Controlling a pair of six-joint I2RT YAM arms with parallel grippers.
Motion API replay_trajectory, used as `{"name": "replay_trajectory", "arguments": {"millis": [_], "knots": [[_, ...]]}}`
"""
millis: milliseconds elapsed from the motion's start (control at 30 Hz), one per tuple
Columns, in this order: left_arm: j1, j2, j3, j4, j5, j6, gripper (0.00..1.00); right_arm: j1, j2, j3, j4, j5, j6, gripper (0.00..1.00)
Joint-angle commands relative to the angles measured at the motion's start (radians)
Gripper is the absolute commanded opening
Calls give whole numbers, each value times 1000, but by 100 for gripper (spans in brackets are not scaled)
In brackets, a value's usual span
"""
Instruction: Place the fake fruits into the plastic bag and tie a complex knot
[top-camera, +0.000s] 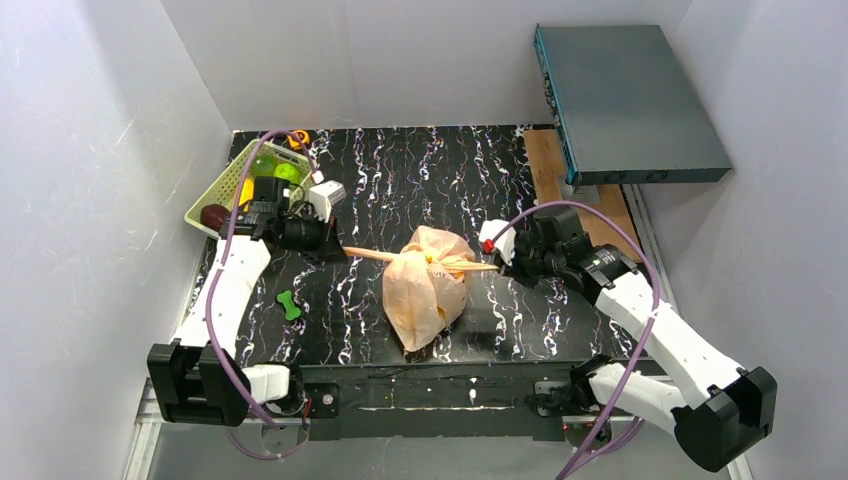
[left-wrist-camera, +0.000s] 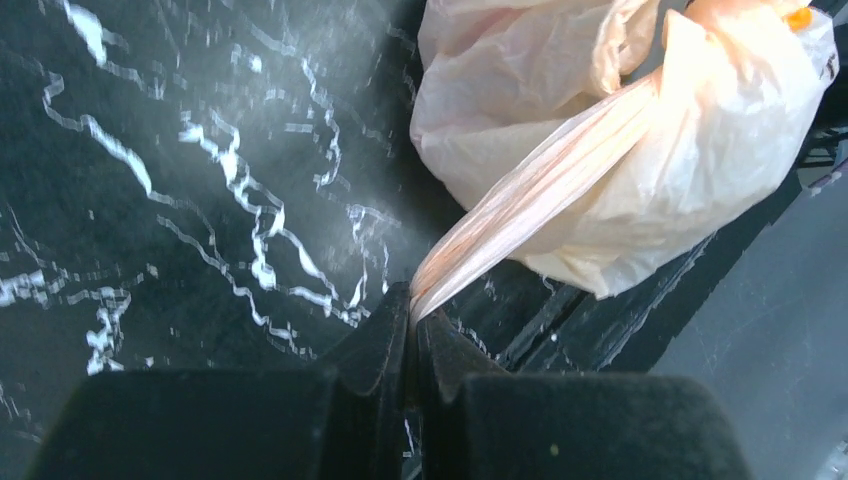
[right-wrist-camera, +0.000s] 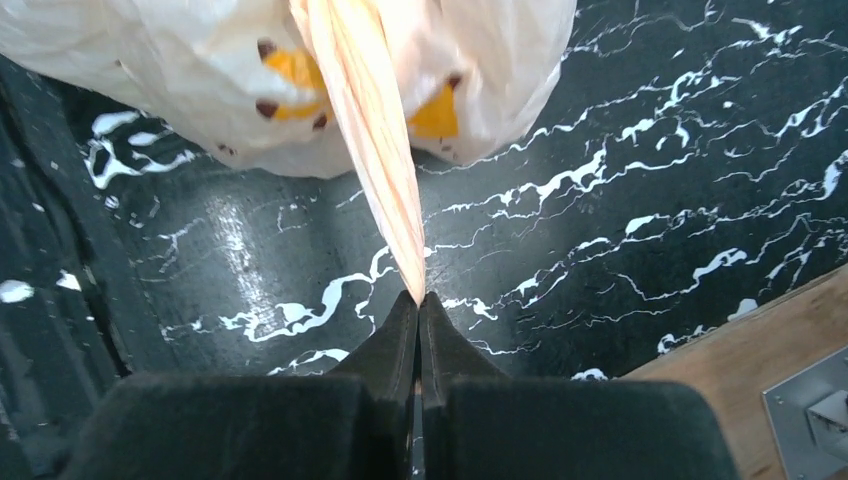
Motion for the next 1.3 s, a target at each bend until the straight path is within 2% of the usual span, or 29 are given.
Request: {"name": "replay_trajectory", "arguments": {"millis": [0,167,267,467,600,767,1033,1267], "knots": [[205,29,-50,-75,-256,165,0,-118,-38,-148,-110,242,-135,1],[267,77,-96,-49,-286,245,0,-147,-26,-230,-34,284,-177,1],[268,94,-98,-60,-244,265,0,-156,-18,-231,-32,265,-176,1],[264,87,-65,-69,-200,251,0,-156,11,-112,-45,226,-139,1],[269,82,21,-65,-184,224,0,-158,42,0,-53,231,-140,1],[295,132,122,-82,-152,239,0,-205,67,47,-20,225,-180,1],[295,190,-27,27,-233,314,0,-206,161,-71,96,221,-134,1],[255,165,-89,26,-198,281,0,-154,208,-26,52,156,-70,1]]}}
